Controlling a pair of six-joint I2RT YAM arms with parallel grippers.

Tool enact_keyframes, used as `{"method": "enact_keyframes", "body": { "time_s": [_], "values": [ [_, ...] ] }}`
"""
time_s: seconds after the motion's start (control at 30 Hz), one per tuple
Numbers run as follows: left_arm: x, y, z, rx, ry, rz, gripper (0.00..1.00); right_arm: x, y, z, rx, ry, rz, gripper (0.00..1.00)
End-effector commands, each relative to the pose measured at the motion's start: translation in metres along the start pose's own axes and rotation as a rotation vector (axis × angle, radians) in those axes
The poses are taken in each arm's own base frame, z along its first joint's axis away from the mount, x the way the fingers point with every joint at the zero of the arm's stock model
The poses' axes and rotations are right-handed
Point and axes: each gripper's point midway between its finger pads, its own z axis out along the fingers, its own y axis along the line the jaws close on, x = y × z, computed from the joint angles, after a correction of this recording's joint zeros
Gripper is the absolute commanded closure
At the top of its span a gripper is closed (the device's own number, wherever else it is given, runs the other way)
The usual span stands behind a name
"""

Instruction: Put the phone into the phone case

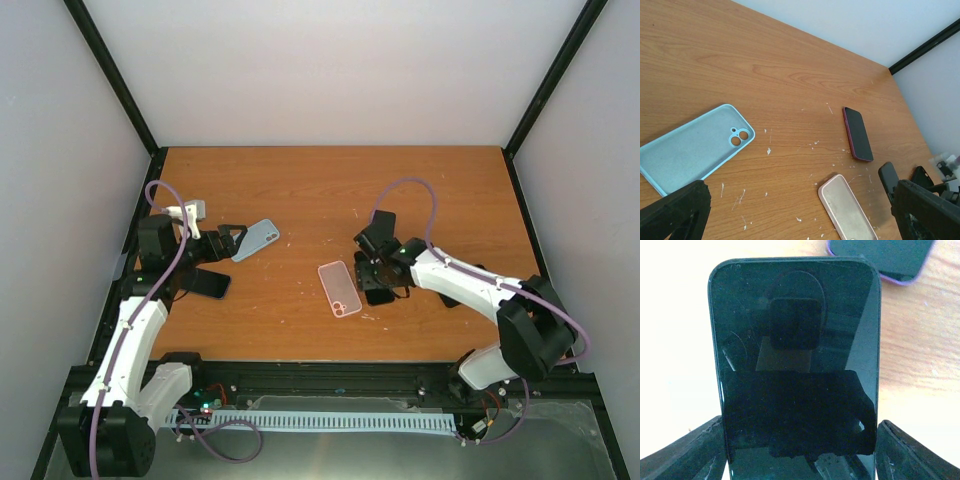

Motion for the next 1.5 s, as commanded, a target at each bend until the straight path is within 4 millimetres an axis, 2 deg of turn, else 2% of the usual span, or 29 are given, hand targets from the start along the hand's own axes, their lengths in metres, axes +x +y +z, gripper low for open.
{"method": "enact_keyframes", "body": {
  "time_s": [0.0, 0.13, 0.3, 0.43, 0.57, 0.8, 1.0, 1.27, 1.47],
  "values": [
    [-0.005, -0.005, -0.003, 0.004, -0.016, 0.027, 0.01, -0.033, 0.035, -0.013, -0.137, -0.092, -0.006, 0.39],
    [-0.006, -0.005, -0.003, 0.003, -0.017, 0.028, 0.0, -0.041, 0.061, -0.006, -0.227, -0.094, -0.012, 0.39],
    [-0.006, -0.005, -0.003, 0.002, -0.016, 0.029, 0.01, -0.039, 0.09, 0.011, -0.277, -0.062, -0.041, 0.39],
    [-0.007, -0.003, -0.004, -0.013, -0.023, 0.029, 0.0, -0.035, 0.102, 0.022, -0.281, -0.054, -0.071, 0.39],
    [-0.005, -0.005, -0.003, 0.006, -0.016, 0.028, 0.01, -0.03, 0.105, 0.035, -0.285, -0.038, -0.072, 0.39],
    [-0.004, -0.006, -0.002, 0.016, -0.009, 0.027, 0.0, -0.02, 0.104, 0.044, -0.277, -0.02, -0.072, 0.39],
    [-0.004, -0.006, -0.002, 0.015, -0.009, 0.027, 0.01, -0.01, 0.095, 0.051, -0.211, -0.003, -0.089, 0.39],
    [-0.004, -0.006, -0.002, 0.013, -0.008, 0.027, 0.01, 0.005, 0.089, 0.054, -0.182, 0.009, -0.098, 0.39],
    [-0.004, -0.005, -0.001, 0.008, -0.006, 0.022, 0.01, 0.008, 0.085, 0.052, -0.155, 0.005, -0.092, 0.39]
  ]
}}
